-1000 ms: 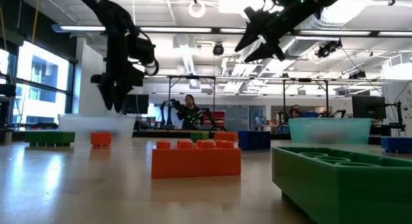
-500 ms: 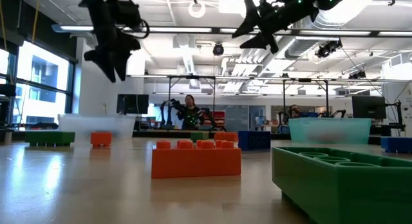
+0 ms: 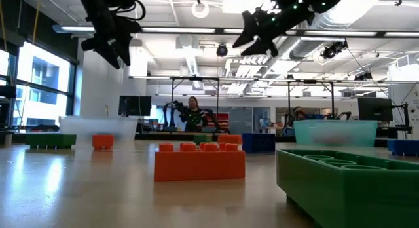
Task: Sort & place blocks by color
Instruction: Put the orange game piece into the light blue bin
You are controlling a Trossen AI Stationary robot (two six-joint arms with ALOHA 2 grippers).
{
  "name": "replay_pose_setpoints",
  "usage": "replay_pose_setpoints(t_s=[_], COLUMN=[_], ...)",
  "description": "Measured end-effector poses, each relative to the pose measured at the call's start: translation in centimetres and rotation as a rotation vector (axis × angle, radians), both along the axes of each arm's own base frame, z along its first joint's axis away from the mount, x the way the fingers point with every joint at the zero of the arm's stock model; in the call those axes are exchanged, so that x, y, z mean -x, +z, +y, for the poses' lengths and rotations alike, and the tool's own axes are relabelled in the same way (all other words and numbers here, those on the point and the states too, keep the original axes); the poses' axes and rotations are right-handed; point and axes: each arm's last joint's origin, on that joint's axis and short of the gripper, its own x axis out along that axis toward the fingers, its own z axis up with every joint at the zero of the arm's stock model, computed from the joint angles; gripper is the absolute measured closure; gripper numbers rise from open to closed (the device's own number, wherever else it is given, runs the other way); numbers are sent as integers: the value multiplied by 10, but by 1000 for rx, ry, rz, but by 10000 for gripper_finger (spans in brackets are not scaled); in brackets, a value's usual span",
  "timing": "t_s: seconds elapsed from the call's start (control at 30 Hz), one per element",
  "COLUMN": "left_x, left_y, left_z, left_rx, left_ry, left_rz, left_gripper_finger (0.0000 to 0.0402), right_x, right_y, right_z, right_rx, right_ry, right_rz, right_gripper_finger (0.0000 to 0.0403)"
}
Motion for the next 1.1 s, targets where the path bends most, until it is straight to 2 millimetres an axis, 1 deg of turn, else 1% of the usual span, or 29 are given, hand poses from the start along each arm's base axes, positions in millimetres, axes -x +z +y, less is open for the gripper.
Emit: replay_pose_setpoints(t_s=[0.13,0.23,0.37,0.53,0.7,0.8,0.9,1.1], left_x=[0,-1,-2,-2,-2,-2,-2,-2], left_y=[0,0,0,0,0,0,0,0], left_z=[-1,-1,-2,-2,-2,-2,-2,-2], left_rx=[9,22,35,35,34,33,33,33], left_ry=[-11,-25,4,5,6,6,6,6], left_rz=[-13,-31,-50,-50,-49,-48,-48,-48], left_gripper_finger=[206,206,206,206,206,206,206,206], right_x=[-10,-20,-36,-55,-71,-79,-86,-91], right_y=[-12,-28,-49,-65,-75,-83,-90,-102], right_z=[-12,-21,-32,-43,-54,-58,-56,-51], right_rx=[-55,-142,-241,-313,-365,-386,-384,-393], right_ry=[6,4,8,22,23,36,73,106], right_rz=[148,250,348,441,512,555,608,661], right_gripper_finger=[182,182,182,182,182,182,182,182])
